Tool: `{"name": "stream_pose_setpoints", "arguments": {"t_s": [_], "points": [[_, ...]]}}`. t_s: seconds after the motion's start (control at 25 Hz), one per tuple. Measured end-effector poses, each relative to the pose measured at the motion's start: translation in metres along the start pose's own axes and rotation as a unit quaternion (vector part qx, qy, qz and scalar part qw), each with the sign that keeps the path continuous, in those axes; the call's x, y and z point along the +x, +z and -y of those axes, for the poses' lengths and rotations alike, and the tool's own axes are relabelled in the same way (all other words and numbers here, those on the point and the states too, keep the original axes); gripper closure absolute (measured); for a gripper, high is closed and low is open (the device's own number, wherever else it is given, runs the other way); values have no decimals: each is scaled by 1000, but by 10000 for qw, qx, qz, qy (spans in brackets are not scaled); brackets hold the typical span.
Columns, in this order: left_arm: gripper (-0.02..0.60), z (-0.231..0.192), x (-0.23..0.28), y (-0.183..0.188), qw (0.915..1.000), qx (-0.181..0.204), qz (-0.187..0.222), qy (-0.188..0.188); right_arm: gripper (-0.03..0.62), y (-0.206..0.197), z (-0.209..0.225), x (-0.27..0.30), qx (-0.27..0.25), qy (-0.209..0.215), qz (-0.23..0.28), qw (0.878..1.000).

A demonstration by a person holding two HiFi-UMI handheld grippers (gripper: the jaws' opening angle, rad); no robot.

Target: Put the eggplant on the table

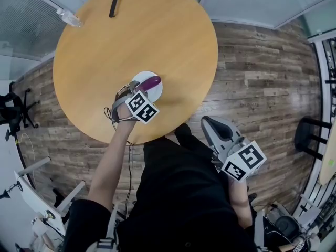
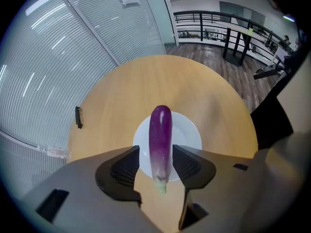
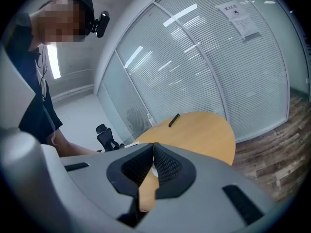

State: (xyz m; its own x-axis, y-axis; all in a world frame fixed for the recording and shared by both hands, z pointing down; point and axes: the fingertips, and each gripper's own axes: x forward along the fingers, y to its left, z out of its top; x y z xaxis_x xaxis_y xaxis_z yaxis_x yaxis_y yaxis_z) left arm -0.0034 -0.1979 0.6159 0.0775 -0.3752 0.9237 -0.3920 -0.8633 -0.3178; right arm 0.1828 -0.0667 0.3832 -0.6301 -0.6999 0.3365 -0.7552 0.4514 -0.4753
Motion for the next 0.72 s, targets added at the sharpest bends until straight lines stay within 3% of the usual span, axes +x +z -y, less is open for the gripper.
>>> {"name": "stream_pose_setpoints", "arguments": {"t_s": [0.32, 0.72], "points": [[387, -7, -40, 12, 9985, -370, 265, 297, 576, 7, 10, -6, -117, 240, 18, 9996], [491, -3, -104, 22, 9910, -943, 783, 531, 576, 17, 15, -4, -223, 644, 72, 9977]]}}
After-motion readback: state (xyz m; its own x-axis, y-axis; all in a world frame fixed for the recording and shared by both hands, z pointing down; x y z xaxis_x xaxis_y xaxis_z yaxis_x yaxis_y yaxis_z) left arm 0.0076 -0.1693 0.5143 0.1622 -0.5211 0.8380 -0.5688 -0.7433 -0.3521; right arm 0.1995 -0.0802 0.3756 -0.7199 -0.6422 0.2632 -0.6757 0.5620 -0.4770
